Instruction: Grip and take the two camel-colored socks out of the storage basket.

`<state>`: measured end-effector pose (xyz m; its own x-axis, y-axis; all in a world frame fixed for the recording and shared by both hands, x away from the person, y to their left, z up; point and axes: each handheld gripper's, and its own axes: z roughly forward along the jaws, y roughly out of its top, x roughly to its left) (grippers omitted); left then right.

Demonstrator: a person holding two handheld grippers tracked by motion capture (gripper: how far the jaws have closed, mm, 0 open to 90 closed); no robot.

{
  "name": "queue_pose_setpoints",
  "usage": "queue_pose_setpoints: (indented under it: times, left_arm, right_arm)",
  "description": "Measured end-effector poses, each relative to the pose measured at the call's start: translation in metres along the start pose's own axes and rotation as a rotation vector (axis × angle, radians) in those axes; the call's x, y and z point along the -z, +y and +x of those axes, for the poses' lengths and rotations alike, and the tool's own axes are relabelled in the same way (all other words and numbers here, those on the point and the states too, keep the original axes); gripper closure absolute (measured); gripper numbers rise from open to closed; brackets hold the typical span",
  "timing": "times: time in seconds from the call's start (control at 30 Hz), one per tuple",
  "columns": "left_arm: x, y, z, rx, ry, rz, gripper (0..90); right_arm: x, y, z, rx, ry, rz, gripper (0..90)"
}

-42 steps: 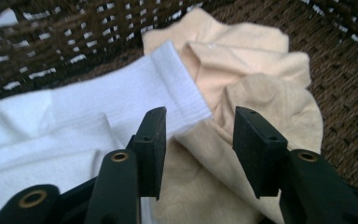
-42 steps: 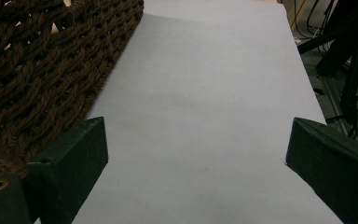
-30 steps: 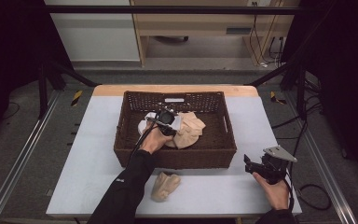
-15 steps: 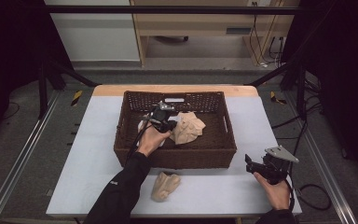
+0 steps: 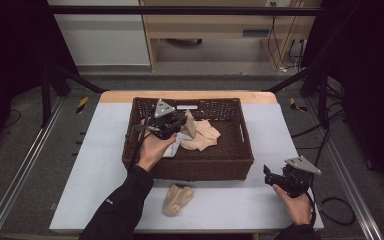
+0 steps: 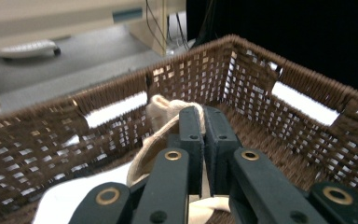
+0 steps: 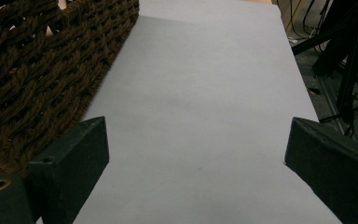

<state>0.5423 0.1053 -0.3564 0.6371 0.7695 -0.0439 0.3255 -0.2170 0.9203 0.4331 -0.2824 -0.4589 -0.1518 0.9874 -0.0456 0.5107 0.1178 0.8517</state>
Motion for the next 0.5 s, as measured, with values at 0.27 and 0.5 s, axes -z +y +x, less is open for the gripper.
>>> queue_pose_setpoints:
  times: [0.27,0.5]
  left_arm:
    - [0.02,0.009,-0.003,-0.002,-0.018,-0.069,86.3]
    - [0.053,0.02,-0.013,-0.028,-0.045,-0.147,86.2]
  right_arm:
    - [0.0,0.0,0.0,0.001,0.0,-0.003,6.5]
    - [0.002,0.0,-0.001,-0.004,-0.003,-0.007,6.4]
